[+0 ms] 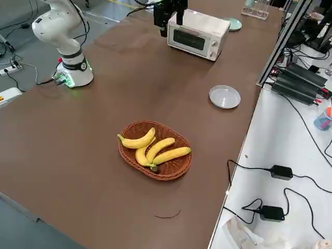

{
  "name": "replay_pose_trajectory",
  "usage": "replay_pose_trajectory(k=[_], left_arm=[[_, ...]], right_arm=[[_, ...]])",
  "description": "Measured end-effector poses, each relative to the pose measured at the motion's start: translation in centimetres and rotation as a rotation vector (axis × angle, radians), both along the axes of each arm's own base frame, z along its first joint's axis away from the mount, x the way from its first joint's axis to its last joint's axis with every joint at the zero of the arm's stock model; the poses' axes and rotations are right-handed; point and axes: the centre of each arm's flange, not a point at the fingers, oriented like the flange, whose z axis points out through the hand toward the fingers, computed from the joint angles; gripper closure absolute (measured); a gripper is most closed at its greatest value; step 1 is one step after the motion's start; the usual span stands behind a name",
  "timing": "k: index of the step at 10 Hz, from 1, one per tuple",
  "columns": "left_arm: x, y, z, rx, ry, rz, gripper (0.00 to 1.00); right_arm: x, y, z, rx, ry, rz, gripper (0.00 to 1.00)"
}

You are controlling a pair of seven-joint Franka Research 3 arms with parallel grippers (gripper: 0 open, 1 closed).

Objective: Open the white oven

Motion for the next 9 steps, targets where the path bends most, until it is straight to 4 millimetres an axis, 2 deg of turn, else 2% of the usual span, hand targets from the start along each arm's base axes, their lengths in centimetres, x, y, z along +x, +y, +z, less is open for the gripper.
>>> replay_pose_trajectory(k=[1, 2, 5, 6, 9], left_arm=[[-0.2, -1.0, -1.6, 0.001, 0.007, 0.0, 0.28], [-0.6, -1.7, -2.6, -0.008, 0.021, -0.002, 0.46], [-1.6, -3.7, -5.3, -0.053, 0.055, 0.025, 0.9], [-2.2, -4.6, -6.4, -0.054, 0.062, 0.021, 0.98], [-3.5, -6.9, -8.5, -0.07, 0.069, 0.048, 0.99]], right_arm=[[0.0, 0.0, 0.0, 0.0, 0.0, -0.001, 0.0], [0.0, -0.1, 0.0, 0.0, 0.0, -0.001, 0.0], [0.0, -0.1, 0.0, 0.0, 0.0, -0.001, 0.0], [0.0, -0.1, 0.0, 0.0, -0.001, -0.001, 0.0], [0.0, -0.3, 0.0, 0.0, -0.001, -0.005, 0.0]])
